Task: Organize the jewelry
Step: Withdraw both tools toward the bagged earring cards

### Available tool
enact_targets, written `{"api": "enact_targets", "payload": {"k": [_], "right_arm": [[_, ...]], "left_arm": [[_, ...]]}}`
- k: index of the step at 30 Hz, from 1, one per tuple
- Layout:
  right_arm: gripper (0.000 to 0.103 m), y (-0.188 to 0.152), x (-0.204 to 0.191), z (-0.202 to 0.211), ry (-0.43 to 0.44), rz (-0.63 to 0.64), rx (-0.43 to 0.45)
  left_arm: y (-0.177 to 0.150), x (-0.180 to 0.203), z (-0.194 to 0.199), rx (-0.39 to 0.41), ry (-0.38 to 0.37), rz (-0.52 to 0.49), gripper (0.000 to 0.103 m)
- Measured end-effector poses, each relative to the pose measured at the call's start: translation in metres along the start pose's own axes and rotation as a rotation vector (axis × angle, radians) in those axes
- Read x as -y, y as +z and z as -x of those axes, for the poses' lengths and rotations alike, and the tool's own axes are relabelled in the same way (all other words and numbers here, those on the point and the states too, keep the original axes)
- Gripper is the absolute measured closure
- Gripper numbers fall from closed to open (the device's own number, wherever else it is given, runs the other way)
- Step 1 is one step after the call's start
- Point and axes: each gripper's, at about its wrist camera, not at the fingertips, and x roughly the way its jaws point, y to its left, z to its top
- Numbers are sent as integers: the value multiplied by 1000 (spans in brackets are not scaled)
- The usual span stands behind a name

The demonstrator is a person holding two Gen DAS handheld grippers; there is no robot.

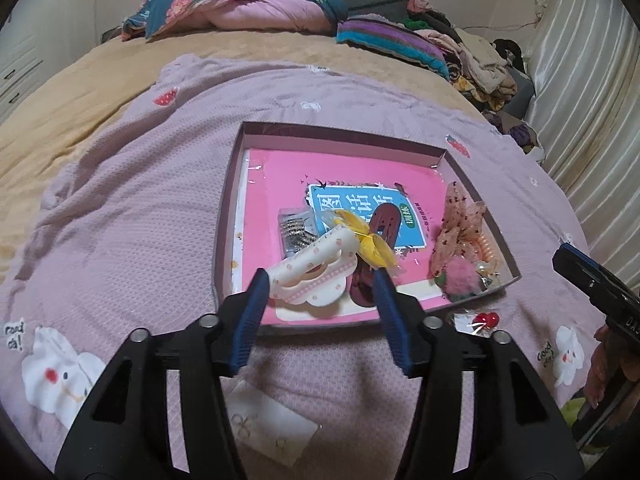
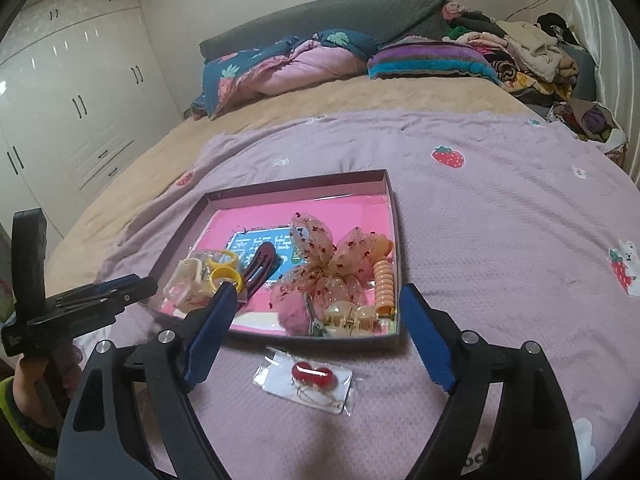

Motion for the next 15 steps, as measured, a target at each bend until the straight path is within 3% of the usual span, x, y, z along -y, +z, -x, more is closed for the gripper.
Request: {"api": "enact_targets", "payload": {"k": [7, 15], "right_arm": [[18, -12, -5, 11, 15, 28, -11], [18, -44, -8, -9, 4, 75, -107]], "left_arm": [[-10, -1, 17, 15, 26, 5, 35], [-39, -15, 20, -33, 65, 37, 29]]}}
